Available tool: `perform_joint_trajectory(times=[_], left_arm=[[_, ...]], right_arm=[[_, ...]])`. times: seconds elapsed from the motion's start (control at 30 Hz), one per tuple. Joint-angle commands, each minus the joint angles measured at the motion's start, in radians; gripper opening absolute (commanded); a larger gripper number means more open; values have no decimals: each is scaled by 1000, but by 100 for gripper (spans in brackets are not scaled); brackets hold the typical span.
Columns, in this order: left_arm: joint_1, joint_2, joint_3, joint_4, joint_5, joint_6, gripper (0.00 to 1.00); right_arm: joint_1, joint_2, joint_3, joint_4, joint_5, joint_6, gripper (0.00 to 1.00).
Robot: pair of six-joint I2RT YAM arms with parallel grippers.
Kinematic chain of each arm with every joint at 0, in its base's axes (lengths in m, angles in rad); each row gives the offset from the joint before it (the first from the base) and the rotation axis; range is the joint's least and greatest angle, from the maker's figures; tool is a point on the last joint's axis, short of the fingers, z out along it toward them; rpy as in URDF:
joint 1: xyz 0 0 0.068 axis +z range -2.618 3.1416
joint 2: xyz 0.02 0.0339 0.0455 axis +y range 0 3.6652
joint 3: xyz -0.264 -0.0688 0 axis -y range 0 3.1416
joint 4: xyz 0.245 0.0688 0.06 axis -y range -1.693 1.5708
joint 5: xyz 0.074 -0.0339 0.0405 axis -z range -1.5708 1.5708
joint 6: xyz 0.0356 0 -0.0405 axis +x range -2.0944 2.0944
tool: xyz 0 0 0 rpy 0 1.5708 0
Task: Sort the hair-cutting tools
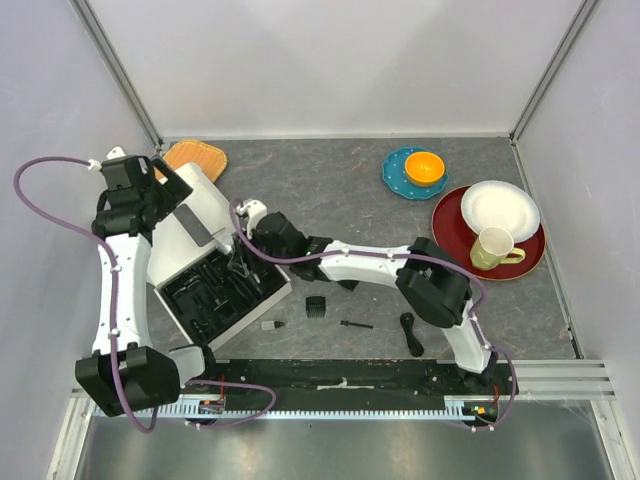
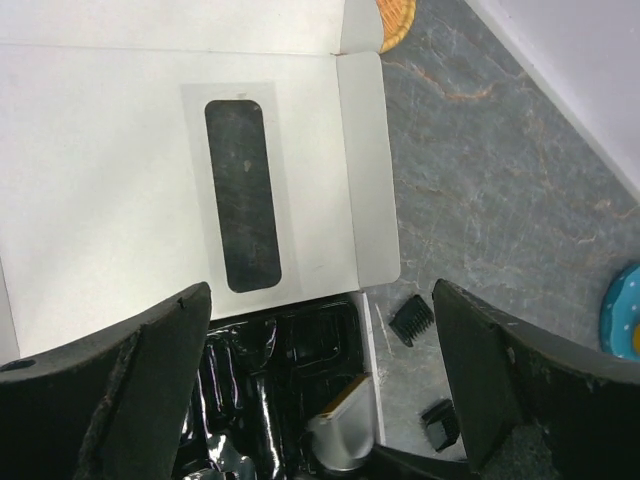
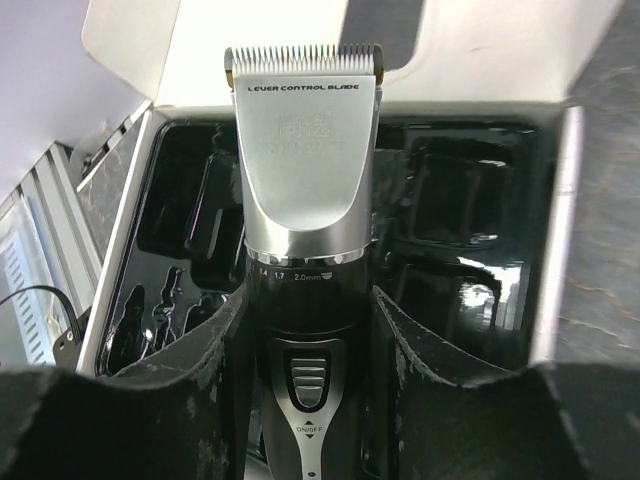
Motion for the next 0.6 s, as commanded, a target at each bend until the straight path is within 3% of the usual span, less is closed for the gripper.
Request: perform_joint_trajectory(times=[0.0,0.57], left_arm=[[51,-21,21,30,92,-58,98],[83,-64,-108,139,126,-42,98]], right_arm=[[40,42,108,118,-8,-15,20],[115,148,151,49,231,-67,20]])
